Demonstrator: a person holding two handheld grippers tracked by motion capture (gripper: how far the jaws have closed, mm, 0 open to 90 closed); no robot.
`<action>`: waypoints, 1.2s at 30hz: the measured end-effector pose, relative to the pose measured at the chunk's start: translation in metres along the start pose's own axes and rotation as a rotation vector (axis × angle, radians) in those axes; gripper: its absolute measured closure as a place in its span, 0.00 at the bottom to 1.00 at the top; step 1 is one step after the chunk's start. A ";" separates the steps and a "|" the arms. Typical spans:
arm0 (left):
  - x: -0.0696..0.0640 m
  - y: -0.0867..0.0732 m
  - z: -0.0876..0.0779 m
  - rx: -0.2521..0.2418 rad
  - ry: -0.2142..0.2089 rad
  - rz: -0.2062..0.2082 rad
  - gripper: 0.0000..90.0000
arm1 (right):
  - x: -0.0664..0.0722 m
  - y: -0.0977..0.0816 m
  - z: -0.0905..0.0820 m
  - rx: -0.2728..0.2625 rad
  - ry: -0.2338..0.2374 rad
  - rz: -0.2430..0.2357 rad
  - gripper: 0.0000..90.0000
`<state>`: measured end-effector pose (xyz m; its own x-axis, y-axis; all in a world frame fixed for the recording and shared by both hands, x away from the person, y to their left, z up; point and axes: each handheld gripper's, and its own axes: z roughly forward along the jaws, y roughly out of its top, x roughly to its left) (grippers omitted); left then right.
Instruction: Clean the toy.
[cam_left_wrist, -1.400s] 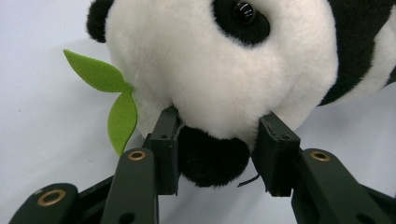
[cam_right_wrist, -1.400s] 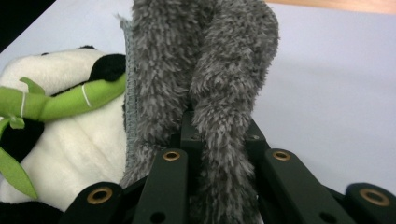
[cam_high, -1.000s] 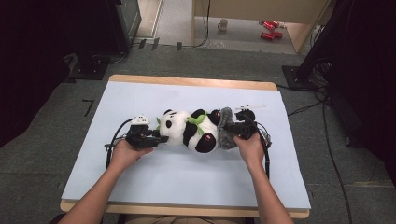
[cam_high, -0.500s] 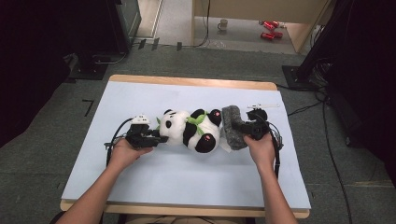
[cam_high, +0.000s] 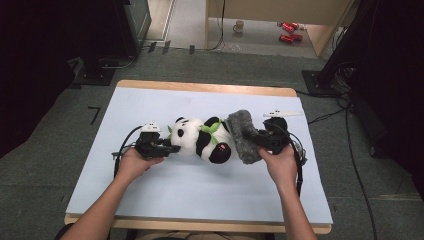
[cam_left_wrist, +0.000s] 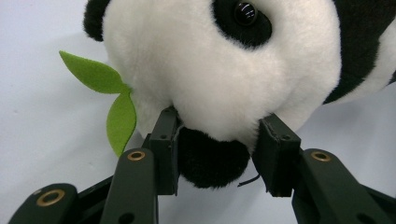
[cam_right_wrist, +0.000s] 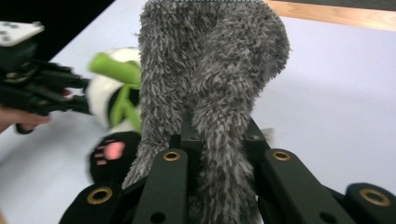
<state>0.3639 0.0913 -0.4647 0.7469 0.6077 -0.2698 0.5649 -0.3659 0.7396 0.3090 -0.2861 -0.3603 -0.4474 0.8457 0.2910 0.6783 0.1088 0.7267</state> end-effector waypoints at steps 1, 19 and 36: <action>0.000 0.000 0.000 -0.001 -0.003 -0.004 0.63 | 0.004 0.000 0.000 0.004 0.010 -0.006 0.87; -0.003 0.002 0.000 0.035 0.008 0.009 0.63 | 0.037 -0.016 0.028 0.081 0.063 -0.073 0.86; -0.001 0.002 0.001 0.043 0.001 0.012 0.62 | 0.003 -0.039 0.046 0.110 0.030 -0.019 0.87</action>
<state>0.3641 0.0895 -0.4632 0.7531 0.6041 -0.2605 0.5706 -0.4027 0.7157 0.3079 -0.2643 -0.4163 -0.4771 0.8271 0.2971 0.7283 0.1829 0.6604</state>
